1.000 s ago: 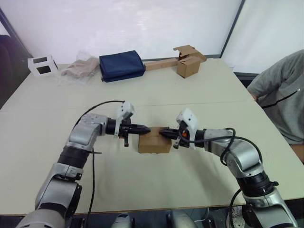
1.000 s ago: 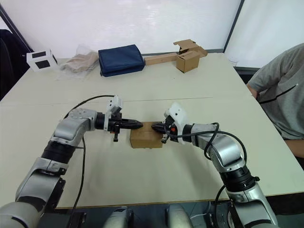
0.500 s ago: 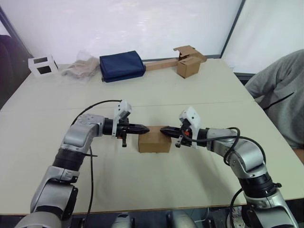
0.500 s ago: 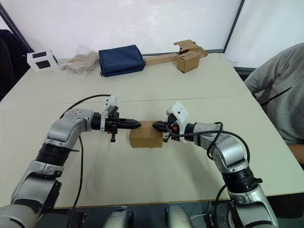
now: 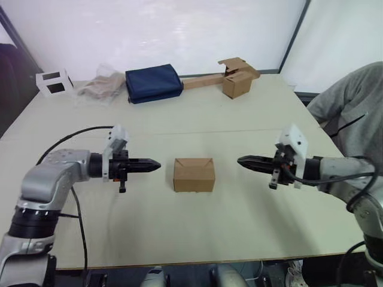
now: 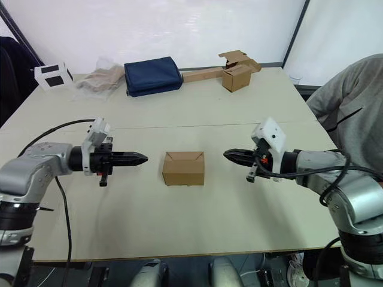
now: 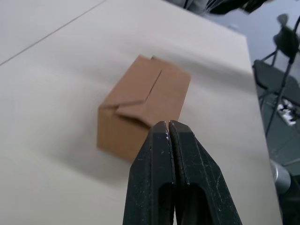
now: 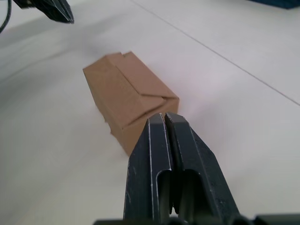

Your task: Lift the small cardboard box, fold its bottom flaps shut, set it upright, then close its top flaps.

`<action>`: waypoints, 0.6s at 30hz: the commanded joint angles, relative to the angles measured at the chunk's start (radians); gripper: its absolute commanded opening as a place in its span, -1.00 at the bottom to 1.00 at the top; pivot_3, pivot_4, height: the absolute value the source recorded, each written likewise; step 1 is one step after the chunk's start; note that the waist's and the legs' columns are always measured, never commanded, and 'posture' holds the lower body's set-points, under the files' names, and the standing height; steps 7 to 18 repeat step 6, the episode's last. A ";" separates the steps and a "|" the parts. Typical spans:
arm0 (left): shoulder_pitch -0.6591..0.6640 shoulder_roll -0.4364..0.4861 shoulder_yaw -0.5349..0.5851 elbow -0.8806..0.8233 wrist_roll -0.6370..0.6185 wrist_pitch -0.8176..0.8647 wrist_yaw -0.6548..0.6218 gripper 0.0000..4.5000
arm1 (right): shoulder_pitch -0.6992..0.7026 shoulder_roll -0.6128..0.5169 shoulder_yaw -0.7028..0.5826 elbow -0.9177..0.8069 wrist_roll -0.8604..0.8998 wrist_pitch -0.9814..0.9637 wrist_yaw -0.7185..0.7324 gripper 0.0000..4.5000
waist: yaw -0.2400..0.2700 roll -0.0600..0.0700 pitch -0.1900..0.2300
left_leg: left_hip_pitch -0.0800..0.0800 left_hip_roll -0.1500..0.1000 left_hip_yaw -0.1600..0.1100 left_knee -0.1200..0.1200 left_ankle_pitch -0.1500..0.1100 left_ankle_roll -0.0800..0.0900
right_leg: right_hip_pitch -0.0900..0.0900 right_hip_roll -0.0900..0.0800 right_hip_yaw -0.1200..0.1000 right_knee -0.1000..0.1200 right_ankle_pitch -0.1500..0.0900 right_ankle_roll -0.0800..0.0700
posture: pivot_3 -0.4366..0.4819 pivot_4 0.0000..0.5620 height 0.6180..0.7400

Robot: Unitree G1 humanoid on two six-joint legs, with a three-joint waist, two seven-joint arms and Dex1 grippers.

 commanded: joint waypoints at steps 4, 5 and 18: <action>0.054 0.076 0.100 -0.059 -0.043 -0.013 0.019 -0.97 | 0.043 -0.089 -0.131 -0.045 0.065 0.010 0.024 -1.00 | 0.007 0.000 0.000 | 0.000 0.000 0.000 0.000 0.000 0.000 | 0.000 0.000 0.000 0.000 0.000 0.000 | -0.05 -0.47 1.00; 0.059 0.080 0.102 -0.061 -0.044 -0.016 0.021 -0.97 | 0.049 -0.095 -0.136 -0.047 0.072 0.011 0.023 -1.00 | 0.007 0.000 0.000 | 0.000 0.000 0.000 0.000 0.000 0.000 | 0.000 0.000 0.000 0.000 0.000 0.000 | -0.05 -0.47 1.00; 0.065 0.083 0.111 -0.066 -0.050 -0.009 0.030 -0.97 | 0.057 -0.100 -0.148 -0.053 0.084 0.019 0.021 -1.00 | 0.007 0.000 0.000 | 0.000 0.000 0.000 0.000 0.000 0.000 | 0.000 0.000 0.000 0.000 0.000 0.000 | -0.05 -0.47 1.00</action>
